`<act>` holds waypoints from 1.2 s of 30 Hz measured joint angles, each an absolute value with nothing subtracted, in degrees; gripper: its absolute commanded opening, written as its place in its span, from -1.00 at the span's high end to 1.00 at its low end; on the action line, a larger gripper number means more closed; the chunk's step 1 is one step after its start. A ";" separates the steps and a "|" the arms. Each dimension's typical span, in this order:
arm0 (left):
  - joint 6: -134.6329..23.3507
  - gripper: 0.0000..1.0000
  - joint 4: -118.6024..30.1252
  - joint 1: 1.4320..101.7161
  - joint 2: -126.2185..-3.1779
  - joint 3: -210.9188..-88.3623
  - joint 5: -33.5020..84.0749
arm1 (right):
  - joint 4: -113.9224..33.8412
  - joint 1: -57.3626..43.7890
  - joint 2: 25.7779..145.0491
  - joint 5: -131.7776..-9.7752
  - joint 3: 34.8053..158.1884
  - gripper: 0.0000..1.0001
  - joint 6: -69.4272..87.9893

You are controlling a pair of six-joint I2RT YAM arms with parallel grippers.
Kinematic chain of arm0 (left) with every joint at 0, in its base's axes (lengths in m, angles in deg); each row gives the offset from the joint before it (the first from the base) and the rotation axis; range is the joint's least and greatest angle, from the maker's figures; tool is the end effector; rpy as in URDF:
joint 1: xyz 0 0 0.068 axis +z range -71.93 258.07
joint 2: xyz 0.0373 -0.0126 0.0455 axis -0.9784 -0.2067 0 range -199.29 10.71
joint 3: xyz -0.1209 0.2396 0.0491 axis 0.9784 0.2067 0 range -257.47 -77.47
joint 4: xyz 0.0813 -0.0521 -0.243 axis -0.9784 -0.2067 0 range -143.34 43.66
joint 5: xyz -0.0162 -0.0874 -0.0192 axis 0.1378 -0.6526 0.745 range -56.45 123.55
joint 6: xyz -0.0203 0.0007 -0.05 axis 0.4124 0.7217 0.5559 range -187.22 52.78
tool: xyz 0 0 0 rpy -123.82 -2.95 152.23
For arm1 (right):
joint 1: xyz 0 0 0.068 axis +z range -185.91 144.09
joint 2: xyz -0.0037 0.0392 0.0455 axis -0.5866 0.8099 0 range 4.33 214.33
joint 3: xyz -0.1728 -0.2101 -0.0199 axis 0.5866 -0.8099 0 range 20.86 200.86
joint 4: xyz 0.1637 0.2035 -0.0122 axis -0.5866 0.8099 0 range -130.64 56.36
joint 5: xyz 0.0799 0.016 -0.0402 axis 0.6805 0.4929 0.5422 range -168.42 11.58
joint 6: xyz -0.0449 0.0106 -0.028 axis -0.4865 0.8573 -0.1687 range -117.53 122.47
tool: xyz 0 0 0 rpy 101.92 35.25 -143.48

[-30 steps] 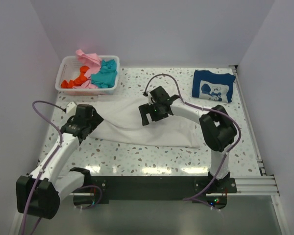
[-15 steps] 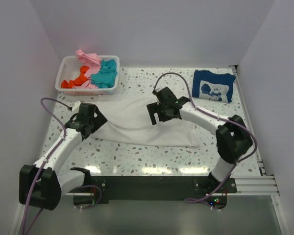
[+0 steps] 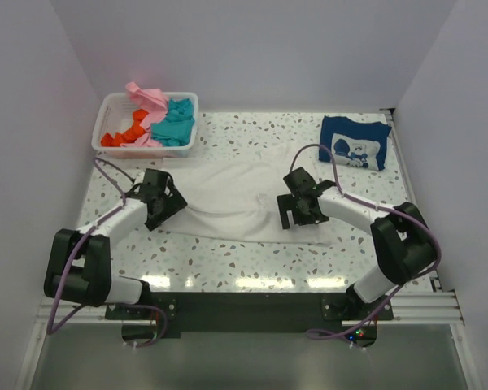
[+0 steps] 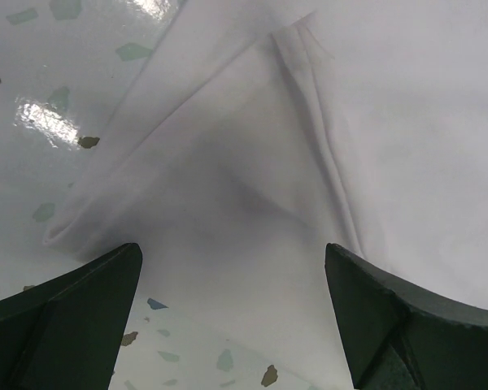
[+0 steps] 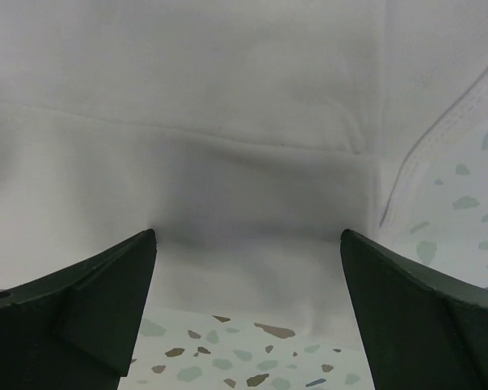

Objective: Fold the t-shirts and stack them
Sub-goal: Fold the tshirt

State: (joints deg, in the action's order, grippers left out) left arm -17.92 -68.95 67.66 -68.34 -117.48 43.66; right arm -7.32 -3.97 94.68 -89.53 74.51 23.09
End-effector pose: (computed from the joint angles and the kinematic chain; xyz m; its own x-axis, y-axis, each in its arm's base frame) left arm 0.2469 -0.0390 0.1690 -0.6371 -0.6418 -0.4268 -0.5936 0.7618 -0.2594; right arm 0.2507 0.1482 0.1767 -0.9095 -0.1599 -0.3837 -0.1528 0.9870 -0.0491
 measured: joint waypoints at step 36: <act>-18.69 -1.00 -75.49 67.66 -61.43 -119.91 40.55 | -9.76 -4.80 79.31 -79.43 67.32 -0.98 25.60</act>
